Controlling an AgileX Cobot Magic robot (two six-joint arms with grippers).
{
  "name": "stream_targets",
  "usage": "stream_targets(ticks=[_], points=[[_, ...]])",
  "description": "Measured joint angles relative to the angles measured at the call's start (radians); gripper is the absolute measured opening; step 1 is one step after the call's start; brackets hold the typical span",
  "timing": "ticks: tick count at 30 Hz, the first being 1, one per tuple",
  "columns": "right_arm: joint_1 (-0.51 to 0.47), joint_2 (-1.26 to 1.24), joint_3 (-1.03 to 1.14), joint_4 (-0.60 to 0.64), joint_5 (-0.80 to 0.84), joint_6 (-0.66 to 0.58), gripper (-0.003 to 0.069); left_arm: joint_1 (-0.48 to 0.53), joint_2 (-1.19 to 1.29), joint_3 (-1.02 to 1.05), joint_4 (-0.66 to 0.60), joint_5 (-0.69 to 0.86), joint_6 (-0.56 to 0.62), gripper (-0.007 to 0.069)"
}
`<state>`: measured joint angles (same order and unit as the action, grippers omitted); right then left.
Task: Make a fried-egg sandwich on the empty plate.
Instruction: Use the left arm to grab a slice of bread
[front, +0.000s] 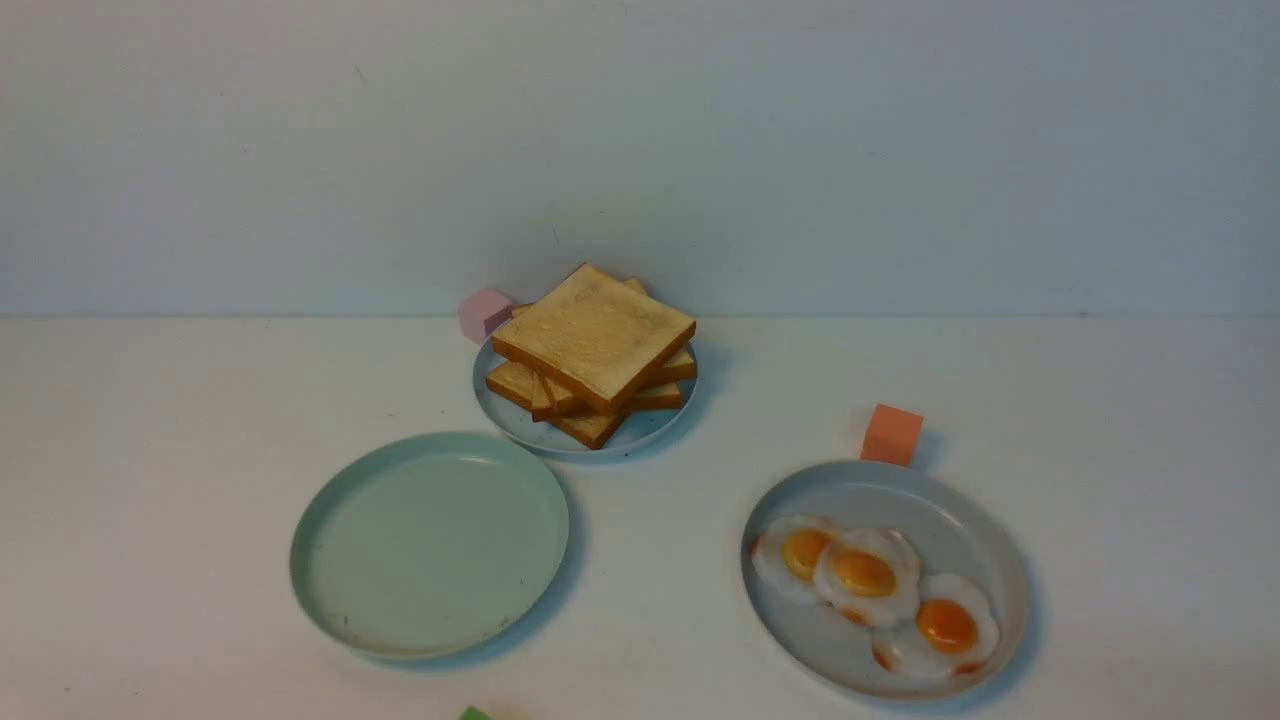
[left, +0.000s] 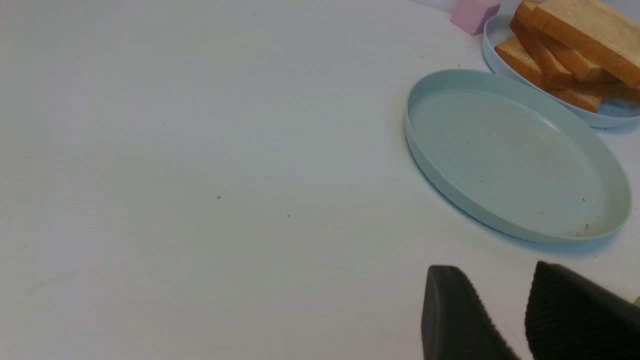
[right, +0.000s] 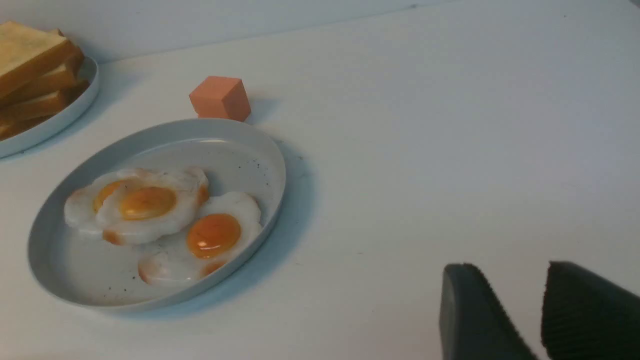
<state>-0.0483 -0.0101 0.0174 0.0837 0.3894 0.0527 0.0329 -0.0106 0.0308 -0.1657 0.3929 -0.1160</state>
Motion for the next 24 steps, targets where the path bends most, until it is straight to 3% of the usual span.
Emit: stream_targets(ticks=[24], points=[[0.0,0.0,0.0,0.0,0.0,0.0,0.0241,0.0,0.0,0.0,0.019,-0.005,0.001,0.0237]])
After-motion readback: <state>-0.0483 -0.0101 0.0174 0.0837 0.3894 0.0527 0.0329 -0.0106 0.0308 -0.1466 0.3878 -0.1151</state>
